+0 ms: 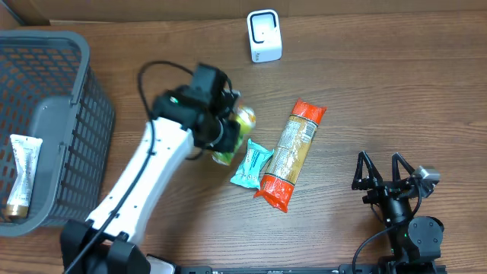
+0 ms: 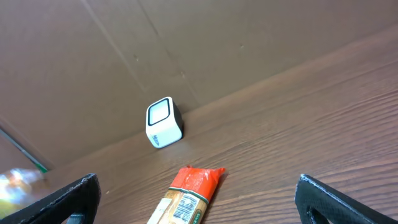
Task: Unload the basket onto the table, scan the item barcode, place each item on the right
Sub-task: 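Carry the Pokka pouch right and set it beside the wipes pack, then return the left gripper into the basket toward the white Pantene pouch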
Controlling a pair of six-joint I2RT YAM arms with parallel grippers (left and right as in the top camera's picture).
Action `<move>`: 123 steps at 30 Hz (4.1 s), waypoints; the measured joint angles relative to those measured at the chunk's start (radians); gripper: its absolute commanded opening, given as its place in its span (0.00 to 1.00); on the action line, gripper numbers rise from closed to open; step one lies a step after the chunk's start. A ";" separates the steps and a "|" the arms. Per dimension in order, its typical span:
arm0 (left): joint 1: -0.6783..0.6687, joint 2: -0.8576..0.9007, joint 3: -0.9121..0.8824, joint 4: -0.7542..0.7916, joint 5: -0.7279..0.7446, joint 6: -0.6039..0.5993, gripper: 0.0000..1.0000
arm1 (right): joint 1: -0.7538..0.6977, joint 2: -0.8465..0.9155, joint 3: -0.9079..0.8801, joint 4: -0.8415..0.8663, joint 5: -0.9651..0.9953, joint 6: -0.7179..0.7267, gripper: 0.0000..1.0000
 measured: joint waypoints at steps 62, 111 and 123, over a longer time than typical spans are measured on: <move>-0.175 -0.057 -0.034 0.033 -0.019 -0.159 1.00 | 0.000 0.000 0.000 0.000 0.000 0.000 1.00; 0.624 -0.231 0.784 -0.179 0.019 0.024 1.00 | 0.000 0.000 0.000 0.000 0.000 0.000 1.00; 0.624 -0.086 0.902 -0.301 -0.291 -0.036 1.00 | 0.000 0.000 0.000 0.000 0.000 0.000 1.00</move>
